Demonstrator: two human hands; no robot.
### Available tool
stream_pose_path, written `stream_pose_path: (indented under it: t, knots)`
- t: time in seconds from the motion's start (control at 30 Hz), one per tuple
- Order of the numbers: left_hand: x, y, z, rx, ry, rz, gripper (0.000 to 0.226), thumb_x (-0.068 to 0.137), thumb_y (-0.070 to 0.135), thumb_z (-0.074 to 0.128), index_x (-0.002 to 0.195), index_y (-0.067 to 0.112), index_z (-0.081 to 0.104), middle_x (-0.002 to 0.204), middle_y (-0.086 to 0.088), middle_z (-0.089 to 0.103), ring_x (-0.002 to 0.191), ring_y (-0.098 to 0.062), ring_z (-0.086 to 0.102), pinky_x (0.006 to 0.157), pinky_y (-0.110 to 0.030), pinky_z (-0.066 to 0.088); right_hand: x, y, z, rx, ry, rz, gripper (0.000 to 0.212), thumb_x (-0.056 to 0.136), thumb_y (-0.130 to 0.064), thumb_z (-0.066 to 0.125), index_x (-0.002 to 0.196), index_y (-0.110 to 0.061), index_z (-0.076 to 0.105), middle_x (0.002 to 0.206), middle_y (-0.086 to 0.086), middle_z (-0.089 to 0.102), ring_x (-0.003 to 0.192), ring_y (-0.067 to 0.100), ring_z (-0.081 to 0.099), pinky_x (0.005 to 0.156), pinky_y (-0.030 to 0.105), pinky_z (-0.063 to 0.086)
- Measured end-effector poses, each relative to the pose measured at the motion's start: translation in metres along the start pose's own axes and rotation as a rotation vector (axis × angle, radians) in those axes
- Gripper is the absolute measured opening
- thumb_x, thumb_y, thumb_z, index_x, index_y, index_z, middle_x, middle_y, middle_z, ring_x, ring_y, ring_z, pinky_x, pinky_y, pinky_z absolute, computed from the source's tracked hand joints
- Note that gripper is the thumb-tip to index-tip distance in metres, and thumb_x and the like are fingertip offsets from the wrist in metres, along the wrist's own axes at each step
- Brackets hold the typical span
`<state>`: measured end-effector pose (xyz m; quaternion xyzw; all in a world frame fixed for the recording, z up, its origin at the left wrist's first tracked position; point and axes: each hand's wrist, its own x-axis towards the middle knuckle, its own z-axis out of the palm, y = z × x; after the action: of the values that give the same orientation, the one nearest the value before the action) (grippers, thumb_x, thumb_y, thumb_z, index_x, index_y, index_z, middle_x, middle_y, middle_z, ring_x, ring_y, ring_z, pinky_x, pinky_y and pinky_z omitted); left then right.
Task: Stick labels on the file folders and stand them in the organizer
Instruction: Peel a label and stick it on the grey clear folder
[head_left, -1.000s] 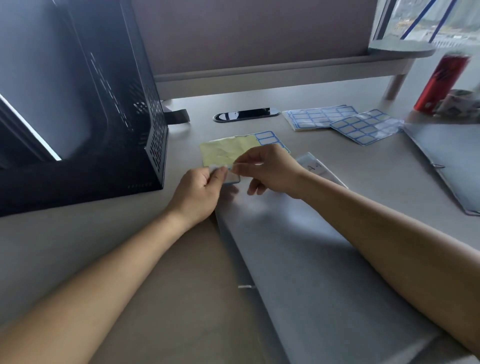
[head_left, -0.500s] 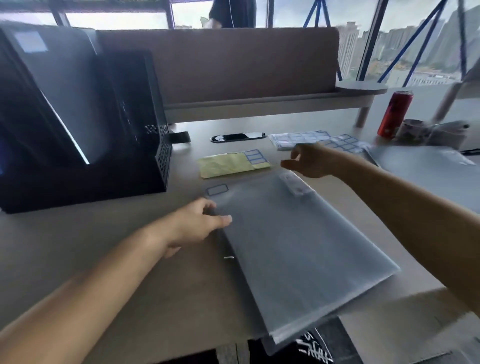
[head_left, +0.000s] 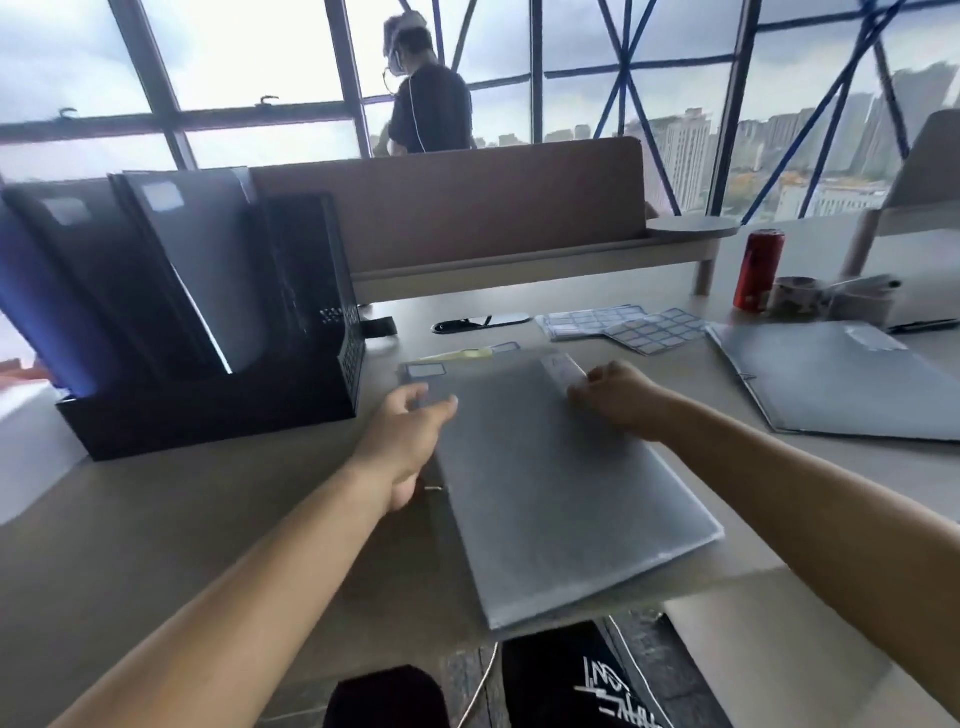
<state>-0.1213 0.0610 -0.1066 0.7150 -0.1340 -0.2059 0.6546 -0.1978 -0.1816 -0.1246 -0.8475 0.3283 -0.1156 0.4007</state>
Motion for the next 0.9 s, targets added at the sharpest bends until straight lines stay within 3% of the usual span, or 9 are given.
stream_pose_path:
  t: [0.1, 0.17, 0.23, 0.4, 0.53, 0.6, 0.7, 0.8, 0.9]
  knots:
    - [-0.003, 0.011, -0.009, -0.125, 0.09, 0.029, 0.065, 0.093, 0.011, 0.065, 0.149, 0.013, 0.032, 0.139, -0.004, 0.05, 0.116, -0.015, 0.055, 0.092, -0.024, 0.031, -0.004, -0.016, 0.0, 0.191, 0.117, -0.052, 0.01, 0.088, -0.026, 0.068, 0.089, -0.015, 0.068, 0.082, 0.004, 0.064, 0.073, 0.019, 0.059, 0.066, 0.028, 0.043]
    - [-0.005, 0.021, -0.015, -0.264, 0.102, 0.026, 0.042, 0.094, 0.003, 0.06, 0.134, 0.004, 0.049, 0.122, -0.01, 0.065, 0.086, -0.011, 0.067, 0.073, -0.017, 0.05, -0.006, -0.033, -0.005, 0.277, 0.214, -0.136, 0.023, 0.09, -0.035, 0.066, 0.107, -0.019, 0.066, 0.095, 0.003, 0.068, 0.086, 0.021, 0.064, 0.072, 0.028, 0.047]
    - [-0.008, 0.029, -0.022, -0.324, 0.086, 0.03, 0.023, 0.095, -0.001, 0.054, 0.117, 0.002, 0.061, 0.103, -0.014, 0.071, 0.072, -0.016, 0.07, 0.056, -0.023, 0.056, -0.008, -0.052, -0.01, 0.322, 0.308, -0.241, 0.033, 0.093, -0.045, 0.062, 0.115, -0.021, 0.062, 0.097, 0.001, 0.066, 0.082, 0.019, 0.063, 0.069, 0.029, 0.048]
    - [-0.013, 0.047, -0.038, -0.291, 0.117, 0.173, 0.028, 0.1, 0.004, 0.045, 0.099, 0.022, 0.066, 0.087, -0.002, 0.074, 0.07, -0.018, 0.07, 0.067, -0.041, 0.057, -0.013, -0.097, -0.017, 0.249, 0.379, -0.454, 0.027, 0.095, -0.032, 0.06, 0.119, -0.02, 0.063, 0.102, -0.001, 0.064, 0.082, 0.017, 0.06, 0.062, 0.026, 0.039]
    - [-0.02, 0.076, -0.054, -0.278, 0.223, 0.429, 0.019, 0.102, 0.01, 0.048, 0.088, 0.012, 0.062, 0.08, 0.002, 0.071, 0.075, -0.015, 0.066, 0.072, -0.036, 0.054, -0.015, -0.139, -0.01, 0.081, 0.277, -0.554, 0.043, 0.091, -0.036, 0.062, 0.131, -0.026, 0.051, 0.12, 0.013, 0.06, 0.114, 0.035, 0.055, 0.083, 0.031, 0.041]
    - [-0.023, 0.09, -0.063, -0.194, 0.306, 0.592, 0.021, 0.1, 0.013, 0.052, 0.089, 0.022, 0.067, 0.086, -0.005, 0.065, 0.08, -0.019, 0.058, 0.075, -0.035, 0.048, -0.022, -0.163, 0.001, -0.008, 0.23, -0.588, 0.062, 0.096, -0.05, 0.051, 0.151, -0.031, 0.029, 0.149, 0.017, 0.039, 0.137, 0.039, 0.036, 0.108, 0.043, 0.032]
    - [-0.027, 0.115, -0.07, -0.083, 0.397, 0.773, 0.025, 0.099, 0.02, 0.053, 0.087, 0.037, 0.066, 0.082, -0.007, 0.062, 0.07, -0.019, 0.053, 0.064, -0.036, 0.044, -0.041, -0.203, 0.016, 0.064, 0.051, -0.686, 0.071, 0.096, -0.06, 0.043, 0.155, -0.044, 0.007, 0.165, 0.01, 0.01, 0.149, 0.037, 0.018, 0.113, 0.04, 0.026]
    - [-0.027, 0.134, -0.068, -0.003, 0.417, 0.907, 0.019, 0.101, 0.021, 0.051, 0.096, 0.034, 0.064, 0.078, 0.009, 0.067, 0.062, -0.006, 0.058, 0.059, -0.027, 0.046, -0.053, -0.248, 0.021, 0.336, -0.114, -0.718, 0.071, 0.091, -0.066, 0.048, 0.15, -0.057, 0.01, 0.162, 0.006, 0.025, 0.142, 0.029, 0.036, 0.105, 0.034, 0.035]
    - [-0.022, 0.143, -0.071, 0.018, 0.38, 0.963, 0.019, 0.102, 0.027, 0.05, 0.109, 0.04, 0.062, 0.087, 0.012, 0.071, 0.074, 0.0, 0.066, 0.068, -0.022, 0.05, -0.053, -0.29, 0.02, 0.51, -0.216, -0.762, 0.082, 0.075, -0.079, 0.054, 0.146, -0.061, 0.016, 0.149, 0.004, 0.047, 0.131, 0.024, 0.05, 0.112, 0.046, 0.038]
